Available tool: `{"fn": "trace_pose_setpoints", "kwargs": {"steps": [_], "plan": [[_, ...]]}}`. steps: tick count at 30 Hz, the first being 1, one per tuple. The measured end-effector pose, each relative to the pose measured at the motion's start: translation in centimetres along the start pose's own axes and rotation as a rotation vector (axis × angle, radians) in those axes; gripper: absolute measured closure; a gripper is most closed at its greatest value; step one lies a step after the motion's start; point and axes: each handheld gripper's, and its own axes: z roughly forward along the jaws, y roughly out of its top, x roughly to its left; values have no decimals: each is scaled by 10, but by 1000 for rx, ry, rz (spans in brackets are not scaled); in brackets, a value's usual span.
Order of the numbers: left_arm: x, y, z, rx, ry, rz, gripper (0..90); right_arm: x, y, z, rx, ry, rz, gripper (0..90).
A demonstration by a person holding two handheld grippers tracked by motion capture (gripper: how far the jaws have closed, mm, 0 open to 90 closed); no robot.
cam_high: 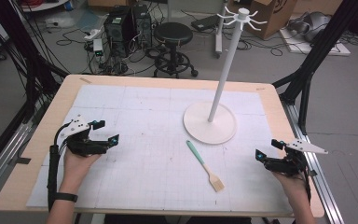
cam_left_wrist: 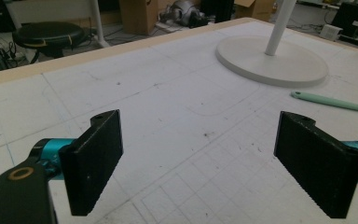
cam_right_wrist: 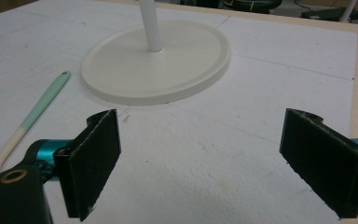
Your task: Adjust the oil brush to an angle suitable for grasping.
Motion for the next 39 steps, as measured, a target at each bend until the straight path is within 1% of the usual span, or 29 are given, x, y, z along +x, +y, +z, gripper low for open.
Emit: {"fn": "trace_pose_setpoints", "kwargs": {"steps": [2,4,8,10,14,16,17,19,24,29,31,33,37,39], "plan": [[0,1,-2,-8,-1,4,158,-2,0,-1,-7,-5,1,116],[-1,1,-2,-6,-1,6,158,-2,1,-2,-13,-11,-2,116],[-3,2,-3,-4,-7,7,158,-2,2,-5,-20,-6,1,116],[-2,2,-3,-3,-8,7,158,-2,4,-6,-22,-10,-9,116],[-2,2,-5,-2,-7,5,158,0,4,-7,-25,-9,-7,116],[-1,2,-5,-5,-8,2,158,0,5,-8,-22,-6,-13,116],[-1,2,-5,-5,-4,0,158,-1,5,-8,-21,-3,-1,116],[0,2,-6,-8,-2,3,158,-1,6,-8,-25,1,1,116],[1,2,-4,-10,4,0,158,0,6,-11,-27,1,2,116],[1,2,-4,-8,0,-3,158,-1,6,-12,-25,-3,2,116],[0,1,-2,-8,1,10,158,0,6,-12,-30,-2,10,116],[0,1,-2,-6,4,10,158,1,7,-12,-27,-3,12,116],[3,1,-3,-4,10,8,158,3,10,-10,-37,3,10,116],[2,1,-4,-5,9,15,158,3,10,-9,-34,2,11,116]]}}
